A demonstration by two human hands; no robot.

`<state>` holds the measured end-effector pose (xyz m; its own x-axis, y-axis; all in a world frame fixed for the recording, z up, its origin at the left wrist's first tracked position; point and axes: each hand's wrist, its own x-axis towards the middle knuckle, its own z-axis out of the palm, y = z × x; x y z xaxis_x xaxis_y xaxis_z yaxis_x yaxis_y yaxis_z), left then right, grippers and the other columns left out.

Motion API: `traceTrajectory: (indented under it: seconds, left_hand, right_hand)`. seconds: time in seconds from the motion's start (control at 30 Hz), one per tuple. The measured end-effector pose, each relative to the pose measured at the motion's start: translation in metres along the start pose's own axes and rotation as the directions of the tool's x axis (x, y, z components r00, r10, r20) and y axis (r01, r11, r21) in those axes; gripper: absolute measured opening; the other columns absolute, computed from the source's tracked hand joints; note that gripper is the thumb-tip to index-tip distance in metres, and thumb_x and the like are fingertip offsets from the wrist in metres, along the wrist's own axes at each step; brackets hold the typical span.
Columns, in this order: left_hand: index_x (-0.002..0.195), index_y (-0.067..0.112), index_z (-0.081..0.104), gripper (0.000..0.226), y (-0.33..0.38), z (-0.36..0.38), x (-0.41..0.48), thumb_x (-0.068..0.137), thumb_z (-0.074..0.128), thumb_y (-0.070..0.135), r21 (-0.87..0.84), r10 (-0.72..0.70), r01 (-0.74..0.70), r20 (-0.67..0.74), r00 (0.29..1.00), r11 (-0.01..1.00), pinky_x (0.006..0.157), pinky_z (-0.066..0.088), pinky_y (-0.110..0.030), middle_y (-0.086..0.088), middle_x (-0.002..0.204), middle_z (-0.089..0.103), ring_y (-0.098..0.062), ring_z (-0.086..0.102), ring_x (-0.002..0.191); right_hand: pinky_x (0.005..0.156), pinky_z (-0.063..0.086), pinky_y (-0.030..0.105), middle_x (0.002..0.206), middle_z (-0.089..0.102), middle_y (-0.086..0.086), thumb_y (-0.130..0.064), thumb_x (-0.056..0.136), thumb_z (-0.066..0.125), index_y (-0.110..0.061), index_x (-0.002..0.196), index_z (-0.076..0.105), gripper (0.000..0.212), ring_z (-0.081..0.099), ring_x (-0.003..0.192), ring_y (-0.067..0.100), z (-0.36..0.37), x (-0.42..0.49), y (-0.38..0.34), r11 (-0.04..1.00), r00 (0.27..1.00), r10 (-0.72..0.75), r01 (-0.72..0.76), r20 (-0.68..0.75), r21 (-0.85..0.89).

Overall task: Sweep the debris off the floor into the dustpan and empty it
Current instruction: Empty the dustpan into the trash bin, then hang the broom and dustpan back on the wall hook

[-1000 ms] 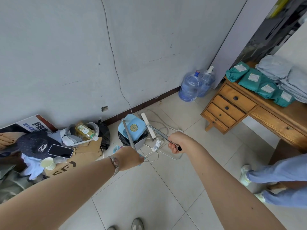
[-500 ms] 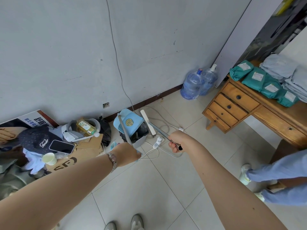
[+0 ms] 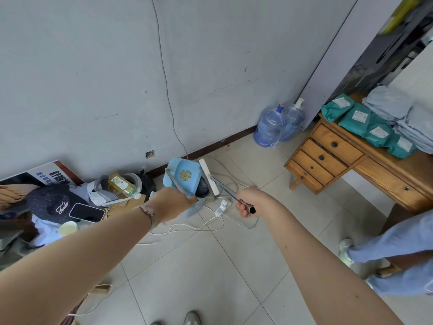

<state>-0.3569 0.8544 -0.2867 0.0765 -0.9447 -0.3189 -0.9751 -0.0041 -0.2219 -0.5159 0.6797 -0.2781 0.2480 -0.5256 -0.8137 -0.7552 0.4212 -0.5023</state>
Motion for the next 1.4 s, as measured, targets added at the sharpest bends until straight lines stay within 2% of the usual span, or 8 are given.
traceTrajectory:
  seconds: [0.17,0.3,0.47,0.57,0.87,1.03,1.27,1.4]
  left_hand:
    - [0.124,0.019,0.039,0.034,-0.043,-0.032,-0.004,0.096,0.038,0.038,-0.098,-0.216,0.2,-0.187,0.958,0.975,0.055,0.042,-0.035,-0.007,0.09,0.065,-0.032,0.064,0.077]
    - [0.122,0.019,0.044,0.035,-0.053,-0.041,-0.015,0.096,0.037,0.042,-0.174,-0.273,0.235,-0.244,0.931,0.956,0.056,0.041,-0.032,-0.007,0.092,0.065,-0.03,0.063,0.077]
    - [0.117,0.019,0.049,0.032,-0.06,-0.049,-0.024,0.094,0.043,0.041,-0.154,-0.282,0.24,-0.387,0.878,0.958,0.051,0.041,-0.029,0.001,0.095,0.063,-0.026,0.061,0.065]
    - [0.109,0.017,0.052,0.024,-0.06,-0.068,-0.023,0.093,0.045,0.033,-0.145,-0.287,0.248,-0.452,0.845,0.958,0.05,0.037,-0.029,0.0,0.093,0.059,-0.025,0.053,0.058]
    - [0.1,0.015,0.053,0.021,-0.072,-0.084,-0.032,0.089,0.045,0.031,-0.056,-0.235,0.241,-0.513,0.826,0.969,0.054,0.037,-0.03,-0.001,0.084,0.057,-0.022,0.056,0.06]
    - [0.089,0.014,0.054,0.02,-0.076,-0.088,-0.042,0.084,0.049,0.033,-0.076,-0.246,0.243,-0.528,0.813,0.967,0.047,0.042,-0.03,-0.001,0.077,0.056,-0.019,0.044,0.048]
    - [0.101,0.016,0.051,0.035,-0.066,-0.109,-0.036,0.088,0.046,0.048,-0.245,-0.422,0.348,-0.412,0.807,0.905,0.053,0.037,-0.03,0.001,0.088,0.057,-0.022,0.054,0.065]
    - [0.059,0.023,0.041,0.057,-0.074,-0.127,-0.033,0.089,0.027,0.069,-0.392,-0.53,0.382,-0.408,0.743,0.837,0.05,0.039,-0.027,0.004,0.057,0.051,-0.014,0.05,0.051]
  right_hand:
    - [0.037,0.044,0.018,0.059,0.048,0.012,0.002,0.095,0.03,-0.004,0.078,0.045,0.024,0.046,0.026,0.013,0.006,-0.027,-0.031,0.984,0.988,-0.129,0.118,0.08,0.134]
    - [0.041,0.046,0.022,0.041,0.049,0.009,0.001,0.087,0.037,-0.003,0.072,0.045,0.018,0.047,0.037,0.017,0.016,-0.055,-0.052,0.98,0.975,-0.16,0.139,0.153,0.141]
    - [0.058,0.052,0.033,0.055,0.048,0.011,-0.001,0.079,0.05,-0.004,0.063,0.05,0.017,0.048,0.05,0.021,0.02,-0.083,-0.083,0.95,0.922,-0.292,0.248,0.254,0.19]
    - [0.054,0.052,0.029,0.06,0.047,0.011,-0.003,0.077,0.051,-0.002,0.075,0.053,0.003,0.048,0.049,0.021,0.021,-0.101,-0.107,0.953,0.903,-0.301,0.28,0.306,0.114]
    - [0.045,0.028,0.023,0.05,0.036,0.004,-0.063,0.092,0.02,-0.009,0.069,0.053,0.067,0.027,0.041,0.016,0.02,-0.172,-0.176,0.828,0.798,-0.538,0.56,0.273,-0.005]
    - [0.043,0.033,0.023,0.055,0.022,0.0,-0.068,0.089,0.014,-0.01,0.065,0.053,0.074,0.018,0.041,0.014,0.026,-0.195,-0.189,0.75,0.721,-0.637,0.661,0.273,0.001]
    - [0.043,0.027,0.021,0.036,0.031,-0.004,-0.08,0.084,0.006,-0.009,0.071,0.056,0.088,0.016,0.03,0.011,0.059,-0.219,-0.193,0.729,0.728,-0.655,0.679,0.203,-0.081]
    - [0.044,0.035,0.022,0.039,0.022,-0.005,-0.076,0.088,0.007,-0.006,0.079,0.063,0.089,0.019,0.032,0.012,0.07,-0.228,-0.194,0.705,0.704,-0.681,0.705,0.2,-0.082]
